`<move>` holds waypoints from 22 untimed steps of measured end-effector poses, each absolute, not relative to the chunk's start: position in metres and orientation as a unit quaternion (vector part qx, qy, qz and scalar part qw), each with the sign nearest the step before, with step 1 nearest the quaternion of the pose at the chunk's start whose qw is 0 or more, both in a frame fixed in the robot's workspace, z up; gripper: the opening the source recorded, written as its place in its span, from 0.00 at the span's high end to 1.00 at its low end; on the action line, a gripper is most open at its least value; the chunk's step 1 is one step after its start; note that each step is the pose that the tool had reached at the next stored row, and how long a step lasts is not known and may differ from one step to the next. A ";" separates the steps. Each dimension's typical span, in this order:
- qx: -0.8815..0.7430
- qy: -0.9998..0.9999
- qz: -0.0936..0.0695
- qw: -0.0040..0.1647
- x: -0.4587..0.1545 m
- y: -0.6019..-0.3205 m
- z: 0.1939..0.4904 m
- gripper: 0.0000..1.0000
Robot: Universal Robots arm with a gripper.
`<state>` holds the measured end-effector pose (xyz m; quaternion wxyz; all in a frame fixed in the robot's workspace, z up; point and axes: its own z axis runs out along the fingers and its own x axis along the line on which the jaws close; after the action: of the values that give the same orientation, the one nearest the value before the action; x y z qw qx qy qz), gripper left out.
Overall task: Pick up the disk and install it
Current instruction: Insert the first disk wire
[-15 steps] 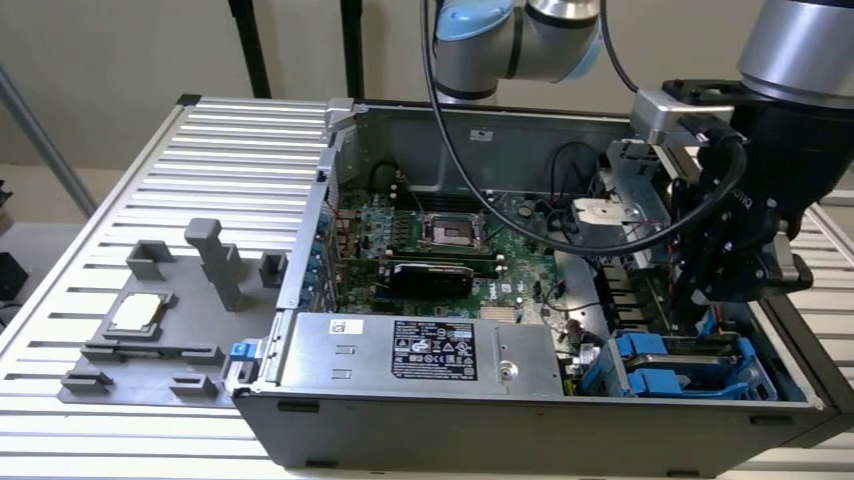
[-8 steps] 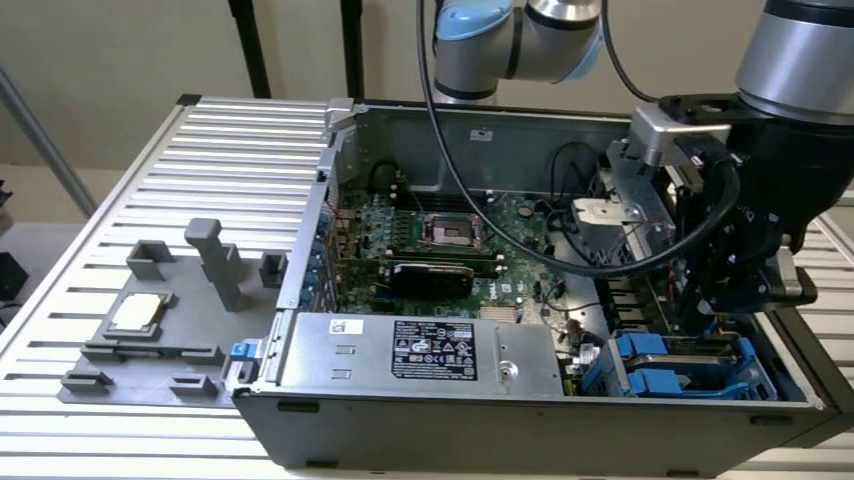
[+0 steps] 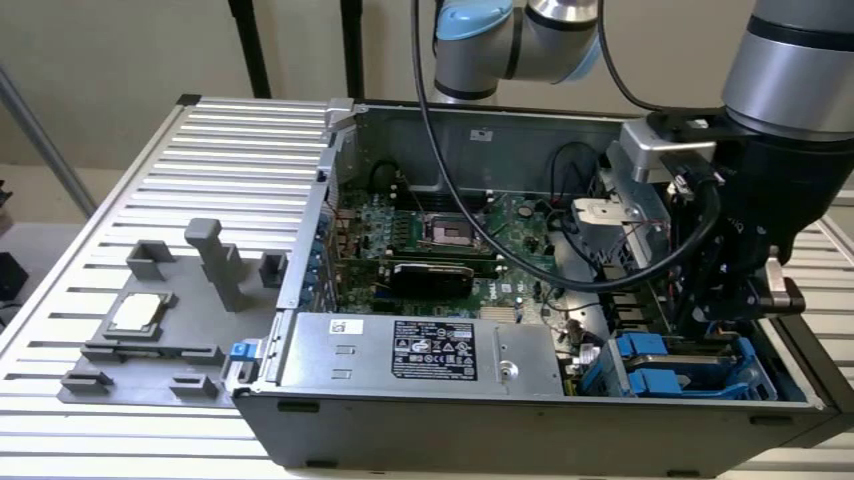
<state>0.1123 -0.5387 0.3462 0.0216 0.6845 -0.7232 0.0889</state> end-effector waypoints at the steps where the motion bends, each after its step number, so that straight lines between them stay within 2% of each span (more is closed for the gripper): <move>1: 0.685 -0.723 0.089 0.020 0.112 -0.539 0.345 0.84; 22: 0.686 -0.723 0.081 0.005 0.112 -0.545 0.340 0.84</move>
<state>0.1123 -0.5448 0.3396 0.0048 0.6856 -0.7235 0.0807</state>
